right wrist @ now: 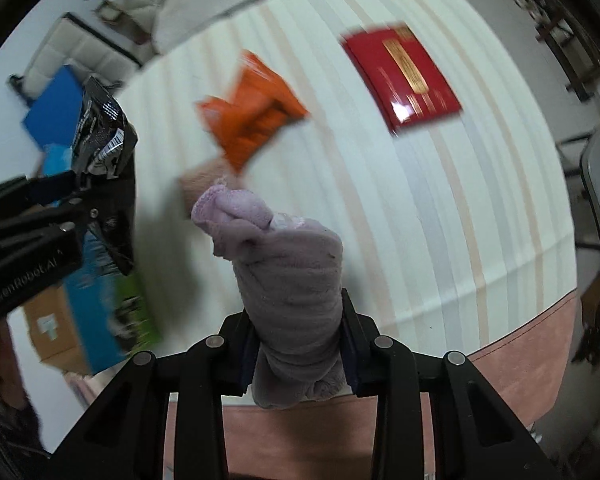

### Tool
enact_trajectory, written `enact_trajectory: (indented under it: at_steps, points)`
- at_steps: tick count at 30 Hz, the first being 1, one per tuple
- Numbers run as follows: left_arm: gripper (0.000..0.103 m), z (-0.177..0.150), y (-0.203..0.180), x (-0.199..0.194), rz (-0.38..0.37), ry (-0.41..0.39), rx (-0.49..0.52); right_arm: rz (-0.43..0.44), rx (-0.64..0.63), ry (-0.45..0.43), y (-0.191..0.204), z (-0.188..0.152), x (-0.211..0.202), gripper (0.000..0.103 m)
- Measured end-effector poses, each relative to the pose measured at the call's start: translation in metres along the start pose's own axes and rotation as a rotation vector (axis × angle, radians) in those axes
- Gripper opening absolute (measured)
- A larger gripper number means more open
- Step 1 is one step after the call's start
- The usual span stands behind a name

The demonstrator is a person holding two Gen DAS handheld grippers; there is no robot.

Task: Organize soft objects
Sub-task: 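Grasp the black pouch with left tool while right tool grasps the lilac sock bundle, then drop the black pouch and sock bundle into the box and open both tools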

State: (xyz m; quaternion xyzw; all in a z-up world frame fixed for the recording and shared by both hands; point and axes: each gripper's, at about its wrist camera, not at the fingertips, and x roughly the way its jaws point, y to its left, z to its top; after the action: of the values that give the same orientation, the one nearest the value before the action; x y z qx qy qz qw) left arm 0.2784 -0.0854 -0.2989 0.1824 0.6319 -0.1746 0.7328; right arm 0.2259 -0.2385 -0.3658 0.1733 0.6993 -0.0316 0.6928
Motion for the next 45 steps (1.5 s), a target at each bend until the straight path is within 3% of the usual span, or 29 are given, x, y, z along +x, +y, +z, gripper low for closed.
enact_trajectory:
  at_steps: [5, 11, 15, 21, 25, 28, 35, 42, 45]
  points:
    - [0.044, -0.038, 0.054, -0.039, -0.110, -0.041, -0.246, 0.045, -0.118, -0.052, 0.039, -0.014, -0.047, 0.037]
    - [0.044, -0.092, 0.126, -0.067, -0.102, -0.066, -0.423, 0.106, -0.269, -0.095, 0.113, -0.025, -0.080, 0.037]
    - [0.044, -0.128, 0.173, -0.076, -0.039, -0.041, -0.481, 0.151, -0.353, -0.080, 0.175, -0.037, -0.082, 0.037]
    - [0.044, -0.171, 0.239, -0.050, 0.036, 0.071, -0.532, 0.208, -0.433, 0.006, 0.264, -0.052, -0.049, 0.037]
    - [0.044, -0.194, 0.280, 0.005, -0.003, 0.224, -0.584, 0.189, -0.461, 0.068, 0.316, -0.061, -0.007, 0.037]
    - [0.044, -0.204, 0.295, 0.030, -0.043, 0.292, -0.609, 0.168, -0.458, 0.113, 0.345, -0.065, 0.026, 0.037]
    - [0.044, -0.213, 0.316, 0.069, -0.078, 0.372, -0.642, 0.162, -0.387, 0.215, 0.362, -0.061, 0.088, 0.037]
    - [0.047, -0.216, 0.316, 0.083, -0.108, 0.433, -0.635, 0.158, -0.396, 0.284, 0.366, -0.065, 0.117, 0.037]
    - [0.047, -0.212, 0.318, 0.086, -0.113, 0.456, -0.642, 0.167, -0.413, 0.307, 0.373, -0.065, 0.125, 0.042]
